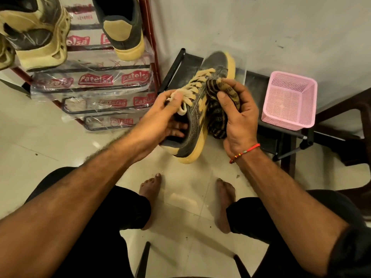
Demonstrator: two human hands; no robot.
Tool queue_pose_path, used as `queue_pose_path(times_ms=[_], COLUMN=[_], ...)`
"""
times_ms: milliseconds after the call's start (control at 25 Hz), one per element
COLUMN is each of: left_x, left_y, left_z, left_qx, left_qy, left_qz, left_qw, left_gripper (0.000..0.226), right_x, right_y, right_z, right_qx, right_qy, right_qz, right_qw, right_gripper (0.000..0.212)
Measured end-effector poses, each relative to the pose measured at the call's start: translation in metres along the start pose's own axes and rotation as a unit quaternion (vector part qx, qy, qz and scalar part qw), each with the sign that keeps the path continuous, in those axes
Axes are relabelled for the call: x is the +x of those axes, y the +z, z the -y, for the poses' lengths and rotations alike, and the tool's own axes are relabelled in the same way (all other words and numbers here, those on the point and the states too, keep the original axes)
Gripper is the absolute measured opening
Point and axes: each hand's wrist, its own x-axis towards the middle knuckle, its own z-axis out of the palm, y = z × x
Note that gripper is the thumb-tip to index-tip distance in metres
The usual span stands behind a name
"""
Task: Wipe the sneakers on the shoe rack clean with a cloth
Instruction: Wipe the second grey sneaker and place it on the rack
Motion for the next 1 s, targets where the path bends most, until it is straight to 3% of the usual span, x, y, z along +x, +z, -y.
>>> queue_pose_path(times_ms=[80,120,240,360,480,600,680,720,880,920,1000], left_x=[-0.004,-0.005,0.0,0.003,0.001,0.004,0.007,0.008,0.001,0.0,0.002], left_y=[-0.001,0.0,-0.001,0.001,-0.003,-0.018,-0.026,-0.027,-0.022,-0.02,-0.024], left_z=[0.004,0.006,0.009,0.007,0.005,-0.002,-0.008,-0.01,-0.01,-0.009,-0.009], left_qx=[0.203,0.226,0.157,0.017,-0.025,-0.065,-0.076,-0.075,-0.067,-0.07,-0.083], left_qy=[0.108,0.139,0.195,0.154,0.12,0.097,0.087,0.089,0.096,0.096,0.086], left_qz=[-0.002,-0.01,-0.064,-0.128,-0.161,-0.192,-0.216,-0.214,-0.162,-0.156,-0.191], left_qw=[0.973,0.964,0.966,0.98,0.979,0.974,0.97,0.97,0.98,0.981,0.974], left_gripper=[0.069,0.073,0.055,0.032,0.024,0.022,0.023,0.024,0.014,0.013,0.014], right_x=[0.003,0.004,-0.002,-0.019,-0.04,-0.072,-0.079,-0.069,-0.008,-0.011,-0.046], right_y=[0.004,0.007,0.016,0.03,0.032,0.039,0.041,0.037,0.014,0.014,0.029], right_z=[0.009,0.013,0.018,0.015,0.018,0.022,0.021,0.022,0.031,0.03,0.024], right_qx=[-0.009,-0.018,-0.049,-0.163,-0.347,-0.421,-0.453,-0.453,-0.443,-0.436,-0.409], right_qy=[-0.035,-0.054,-0.073,-0.086,-0.19,-0.277,-0.339,-0.346,-0.278,-0.261,-0.273], right_qz=[0.004,0.007,0.026,0.099,0.161,0.285,0.329,0.321,0.182,0.185,0.265], right_qw=[0.999,0.998,0.996,0.978,0.904,0.815,0.756,0.757,0.833,0.841,0.829], right_gripper=[0.026,0.026,0.026,0.026,0.027,0.025,0.025,0.025,0.03,0.031,0.029])
